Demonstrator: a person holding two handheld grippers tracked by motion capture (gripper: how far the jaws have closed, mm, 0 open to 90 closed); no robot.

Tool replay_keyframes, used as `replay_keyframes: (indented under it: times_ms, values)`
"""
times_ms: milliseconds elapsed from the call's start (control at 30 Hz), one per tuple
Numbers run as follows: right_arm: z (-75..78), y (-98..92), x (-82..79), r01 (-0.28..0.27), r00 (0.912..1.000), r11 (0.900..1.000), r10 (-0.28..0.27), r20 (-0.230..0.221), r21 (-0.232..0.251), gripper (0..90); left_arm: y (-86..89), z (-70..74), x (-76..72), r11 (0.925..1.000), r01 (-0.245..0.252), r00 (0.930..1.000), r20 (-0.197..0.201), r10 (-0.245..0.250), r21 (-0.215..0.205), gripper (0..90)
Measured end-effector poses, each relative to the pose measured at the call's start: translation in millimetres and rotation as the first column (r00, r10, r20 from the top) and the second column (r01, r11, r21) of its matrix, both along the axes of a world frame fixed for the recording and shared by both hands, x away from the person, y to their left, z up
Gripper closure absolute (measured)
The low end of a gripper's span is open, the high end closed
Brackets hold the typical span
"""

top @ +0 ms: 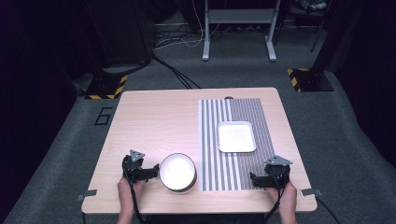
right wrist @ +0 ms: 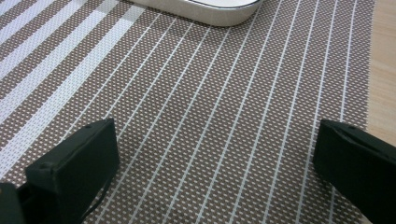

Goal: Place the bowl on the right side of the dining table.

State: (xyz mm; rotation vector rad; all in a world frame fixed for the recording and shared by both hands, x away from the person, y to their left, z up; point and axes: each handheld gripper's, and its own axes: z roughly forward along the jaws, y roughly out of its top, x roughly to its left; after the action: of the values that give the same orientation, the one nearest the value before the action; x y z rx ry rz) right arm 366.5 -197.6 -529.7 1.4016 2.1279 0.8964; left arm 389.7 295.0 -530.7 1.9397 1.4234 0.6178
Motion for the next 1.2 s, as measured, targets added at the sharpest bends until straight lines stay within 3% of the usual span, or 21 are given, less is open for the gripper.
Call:
replay_keyframes:
  times_ms: [767, 933, 1000, 1100, 1200]
  values:
    - [0.4, 1.1, 0.5, 0.012, 0.9999, 1.000, -0.012, -0.003, 0.003, 0.0, 5.7, 0.3, -3.9, 1.0000, 0.005, 1.0000, -0.003, -0.005, -0.005, 7.2]
    - [1.9, 1.1, 2.2, 0.022, 0.9997, 1.000, -0.022, -0.014, 0.005, 0.0, 8.2, 1.0, -9.0, 0.9997, 0.004, 0.9999, -0.009, -0.004, -0.026, 6.8]
    - [3.4, 1.6, 1.4, 0.008, 0.9999, 1.000, -0.008, -0.015, 0.030, 0.0, 9.1, 2.0, -10.5, 0.9994, 0.004, 0.9999, -0.015, -0.004, -0.035, 6.4]
    - [6.0, 5.2, -0.1, -0.004, 0.9998, 1.000, 0.004, -0.018, 0.018, 0.0, 9.7, 2.6, -13.6, 0.9991, 0.006, 0.9999, -0.011, -0.006, -0.043, 6.1]
    - [9.1, 10.1, -1.4, -0.014, 0.9998, 0.999, 0.015, -0.015, 0.036, 0.0, 11.8, 3.3, -18.3, 0.9988, 0.010, 0.9999, -0.006, -0.010, -0.048, 6.0]
